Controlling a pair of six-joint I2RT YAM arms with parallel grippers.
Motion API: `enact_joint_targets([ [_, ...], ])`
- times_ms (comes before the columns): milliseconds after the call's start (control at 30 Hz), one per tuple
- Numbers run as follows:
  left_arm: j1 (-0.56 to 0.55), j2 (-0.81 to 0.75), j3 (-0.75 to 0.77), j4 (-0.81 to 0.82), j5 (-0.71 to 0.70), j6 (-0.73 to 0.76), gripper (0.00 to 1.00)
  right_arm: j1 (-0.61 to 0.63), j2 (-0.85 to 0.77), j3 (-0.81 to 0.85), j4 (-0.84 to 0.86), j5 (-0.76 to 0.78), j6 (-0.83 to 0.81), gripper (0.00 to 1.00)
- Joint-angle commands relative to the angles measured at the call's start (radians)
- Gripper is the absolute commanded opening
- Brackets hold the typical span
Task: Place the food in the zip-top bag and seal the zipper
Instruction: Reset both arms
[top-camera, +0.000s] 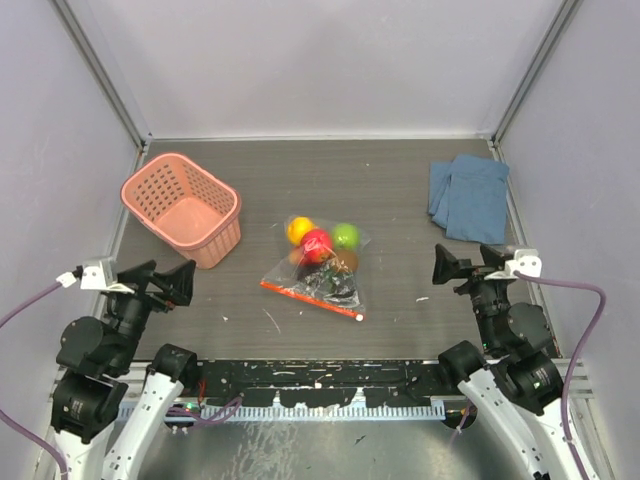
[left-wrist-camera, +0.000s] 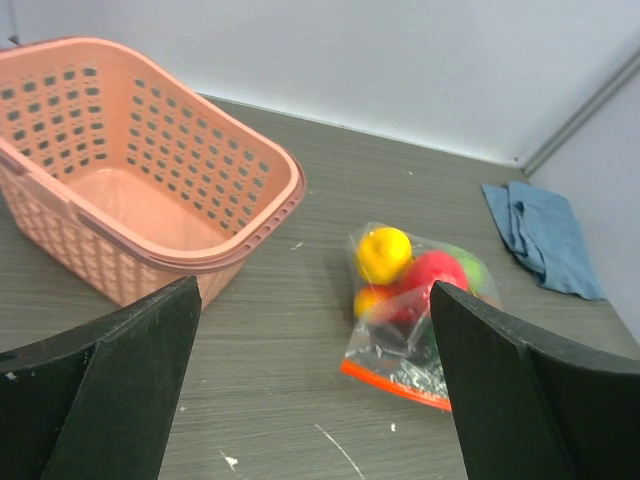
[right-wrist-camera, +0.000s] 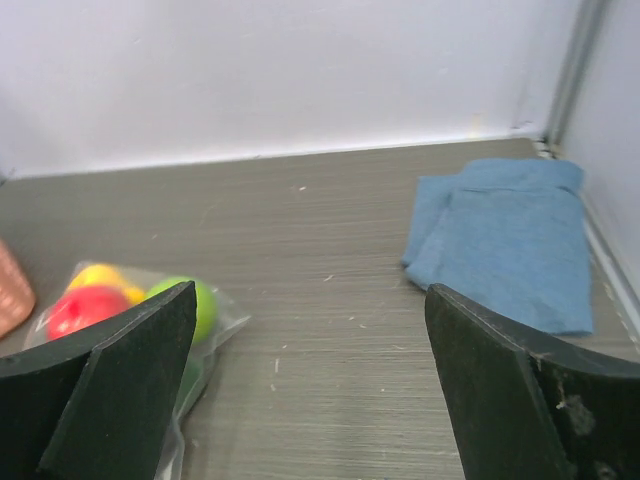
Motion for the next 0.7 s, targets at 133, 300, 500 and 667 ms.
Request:
enact_joint_targets([
  [133, -0.001, -0.085, 0.018, 0.034, -0.162, 0.056, 0.98, 0.000, -0.030, 0.051, -0.050, 0.236, 0.090, 1.00],
  [300, 0.001, -0.127, -0.008, 0.030, -0.185, 0.058, 0.98, 0.000, -0.019, 0.065, -0.061, 0.209, 0.086, 1.00],
  [500, 0.001, -0.120, -0.014, 0.012, -0.173, 0.052, 0.98, 0.000, -0.017, 0.080, -0.079, 0.196, 0.091, 1.00],
  [667, 0.001, -0.118, -0.016, 0.015, -0.178, 0.056, 0.98, 0.000, -0.020, 0.074, -0.071, 0.204, 0.091, 1.00],
])
